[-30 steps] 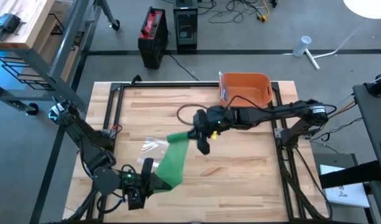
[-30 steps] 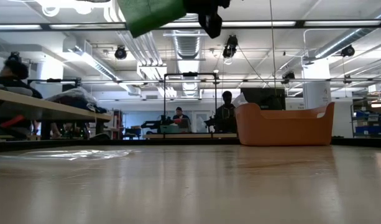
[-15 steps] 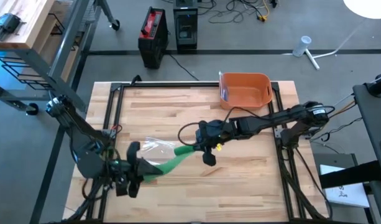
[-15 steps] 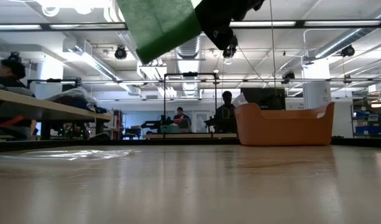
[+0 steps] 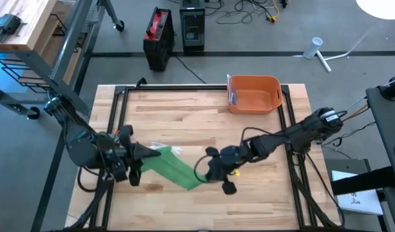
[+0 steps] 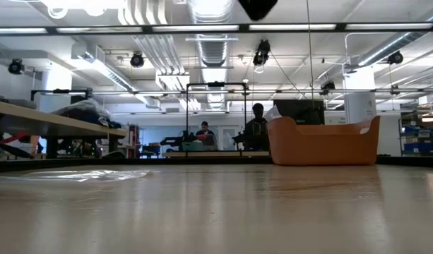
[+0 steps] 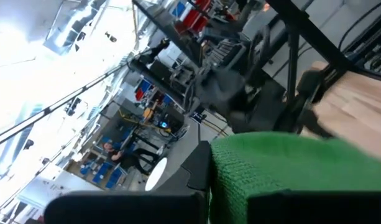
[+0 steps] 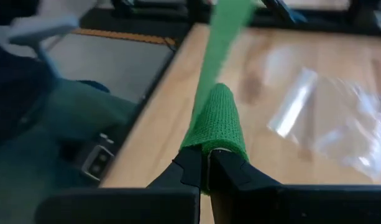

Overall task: Roll bandage
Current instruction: Roll the green bandage

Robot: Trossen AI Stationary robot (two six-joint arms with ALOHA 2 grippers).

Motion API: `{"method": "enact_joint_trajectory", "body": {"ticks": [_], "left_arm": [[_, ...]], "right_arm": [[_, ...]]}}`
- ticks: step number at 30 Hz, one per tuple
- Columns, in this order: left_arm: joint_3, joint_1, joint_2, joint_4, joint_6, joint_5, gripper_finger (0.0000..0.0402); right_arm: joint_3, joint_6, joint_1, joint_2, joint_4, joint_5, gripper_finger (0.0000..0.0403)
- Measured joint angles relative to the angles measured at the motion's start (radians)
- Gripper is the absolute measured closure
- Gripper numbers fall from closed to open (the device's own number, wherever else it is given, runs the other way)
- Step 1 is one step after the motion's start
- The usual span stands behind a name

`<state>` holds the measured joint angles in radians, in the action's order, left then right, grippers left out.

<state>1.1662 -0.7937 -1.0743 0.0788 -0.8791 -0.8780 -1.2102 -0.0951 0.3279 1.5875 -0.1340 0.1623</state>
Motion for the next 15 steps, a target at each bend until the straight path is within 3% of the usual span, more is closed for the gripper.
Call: {"method": "enact_joint_trajectory", "body": {"ticks": [10,15], "left_arm": [[-0.144,0.001,0.147,-0.037,0.036,0.002,0.0402],[-0.181,0.002,0.19,-0.089,0.031,0.096,0.0401]], "right_arm": [[-0.04,0.021,0.039,-0.024,0.019,-0.038,0.04],[-0.043,0.027,0.038,-0.025,0.008,-0.035,0.04]]}}
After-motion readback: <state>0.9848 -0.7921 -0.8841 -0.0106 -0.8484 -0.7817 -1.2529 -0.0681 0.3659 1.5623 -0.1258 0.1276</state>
